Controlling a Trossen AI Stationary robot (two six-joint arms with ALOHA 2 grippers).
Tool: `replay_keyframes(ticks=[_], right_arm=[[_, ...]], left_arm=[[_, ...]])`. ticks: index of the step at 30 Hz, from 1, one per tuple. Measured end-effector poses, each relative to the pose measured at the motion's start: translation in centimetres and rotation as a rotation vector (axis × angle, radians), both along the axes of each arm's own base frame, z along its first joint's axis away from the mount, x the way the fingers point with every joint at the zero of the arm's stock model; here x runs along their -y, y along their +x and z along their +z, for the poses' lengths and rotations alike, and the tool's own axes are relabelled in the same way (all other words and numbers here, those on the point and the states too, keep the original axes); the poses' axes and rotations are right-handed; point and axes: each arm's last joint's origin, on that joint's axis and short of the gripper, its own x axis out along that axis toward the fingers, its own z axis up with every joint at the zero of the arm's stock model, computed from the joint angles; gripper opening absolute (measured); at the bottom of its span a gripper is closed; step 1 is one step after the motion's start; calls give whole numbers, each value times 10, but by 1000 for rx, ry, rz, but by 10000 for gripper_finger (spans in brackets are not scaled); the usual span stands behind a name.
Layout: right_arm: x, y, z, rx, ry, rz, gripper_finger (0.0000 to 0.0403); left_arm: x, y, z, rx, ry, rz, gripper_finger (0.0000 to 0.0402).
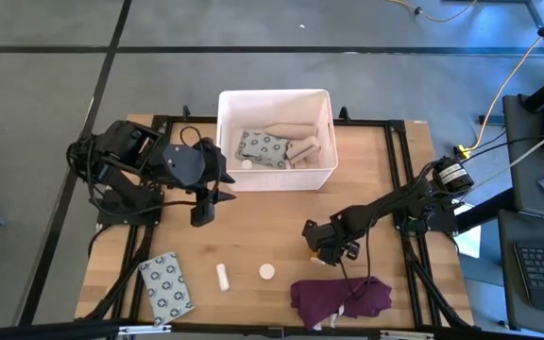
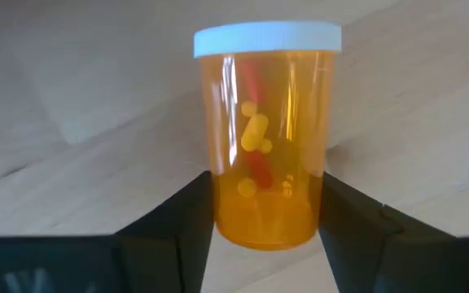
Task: Pick & place medical supplies in basket/bin
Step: Put the right orange pill bottle into the white bin
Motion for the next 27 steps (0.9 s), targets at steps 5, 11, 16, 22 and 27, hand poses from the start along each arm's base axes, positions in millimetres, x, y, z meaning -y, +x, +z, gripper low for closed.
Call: replay_keyframes(ticks=[5, 11, 16, 22, 27], right_arm=[[1, 0, 2, -5, 27, -101, 169], [7, 11, 32, 92, 112, -276, 200], [17, 28, 75, 228, 221, -421, 192], [35, 51, 150, 444, 388, -577, 172], [48, 62, 215, 578, 578, -692, 191]], left_arm=[[0, 0, 0, 0, -1, 0, 168], [-2, -6, 4, 24, 2, 8, 168], [-5, -12, 9, 48, 28, 1, 168], [1, -14, 9, 41, 220, -143, 169], [9, 4, 3, 26, 379, -252, 169]])
